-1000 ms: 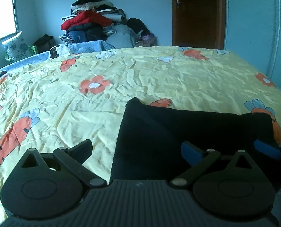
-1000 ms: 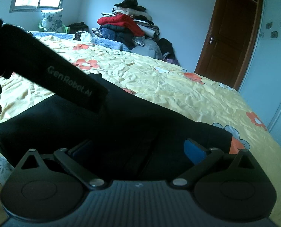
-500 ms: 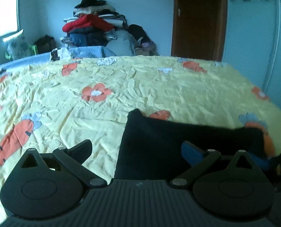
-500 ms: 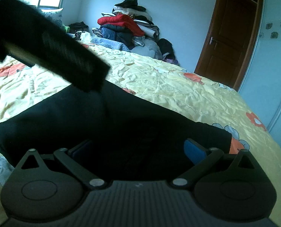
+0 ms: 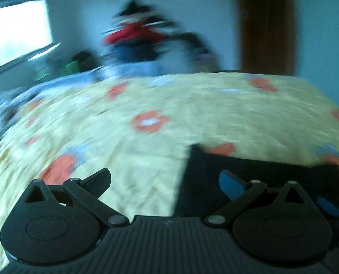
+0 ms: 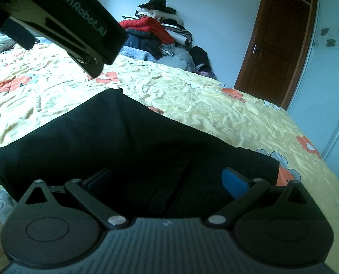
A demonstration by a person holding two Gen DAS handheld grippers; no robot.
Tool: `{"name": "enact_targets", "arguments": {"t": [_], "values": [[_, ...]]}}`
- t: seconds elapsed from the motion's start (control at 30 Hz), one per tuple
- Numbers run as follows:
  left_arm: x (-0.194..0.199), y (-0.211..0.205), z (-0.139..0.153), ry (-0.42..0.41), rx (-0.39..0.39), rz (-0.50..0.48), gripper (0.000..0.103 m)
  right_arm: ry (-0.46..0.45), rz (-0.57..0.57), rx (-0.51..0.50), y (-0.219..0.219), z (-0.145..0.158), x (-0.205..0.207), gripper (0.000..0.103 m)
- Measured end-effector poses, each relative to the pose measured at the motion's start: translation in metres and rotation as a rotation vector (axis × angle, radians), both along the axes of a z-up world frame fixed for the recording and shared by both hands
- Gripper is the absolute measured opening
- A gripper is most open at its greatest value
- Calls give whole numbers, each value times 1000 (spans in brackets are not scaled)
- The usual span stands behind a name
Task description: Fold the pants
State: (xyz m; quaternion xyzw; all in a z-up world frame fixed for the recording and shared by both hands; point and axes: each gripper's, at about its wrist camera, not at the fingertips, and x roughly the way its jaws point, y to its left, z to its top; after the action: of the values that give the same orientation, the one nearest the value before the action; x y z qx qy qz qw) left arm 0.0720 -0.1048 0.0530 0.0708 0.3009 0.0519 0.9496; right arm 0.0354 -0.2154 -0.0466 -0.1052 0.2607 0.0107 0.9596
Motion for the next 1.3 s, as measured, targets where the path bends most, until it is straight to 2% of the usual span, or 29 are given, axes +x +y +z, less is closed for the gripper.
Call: {"name": "enact_targets", "arguments": {"t": [0.07,0.13,0.17,0.2,0.43,0.57,0.77,1.03,1.2,1.3], "values": [[4,-2,-1,40,68,36,103,0,0,0,0,0,0,103],[6,-13,-2,61,184,41,103,0,0,-1,0,0,0,103],[8,-17,-2,60,221,34,103,0,0,-2,0,0,0,103],[9,-20,-2,57,222,19,103,0,0,-2,0,0,0,103],[10,-21,1,43,137,4,103,0,0,-2,1,0,0,103],[11,-13,4,34,119,23,103,0,0,-2,1,0,0,103],[7,-3,12,-8,26,39,103,0,0,-2,1,0,0,103],[9,-12,13,-5,55,31,103,-1,0,-3,1,0,0,103],[5,0,12,-7,-1,64,103,-1,0,-3,1,0,0,103],[4,0,14,-15,11,65,103,-1,0,-4,1,0,0,103]]}}
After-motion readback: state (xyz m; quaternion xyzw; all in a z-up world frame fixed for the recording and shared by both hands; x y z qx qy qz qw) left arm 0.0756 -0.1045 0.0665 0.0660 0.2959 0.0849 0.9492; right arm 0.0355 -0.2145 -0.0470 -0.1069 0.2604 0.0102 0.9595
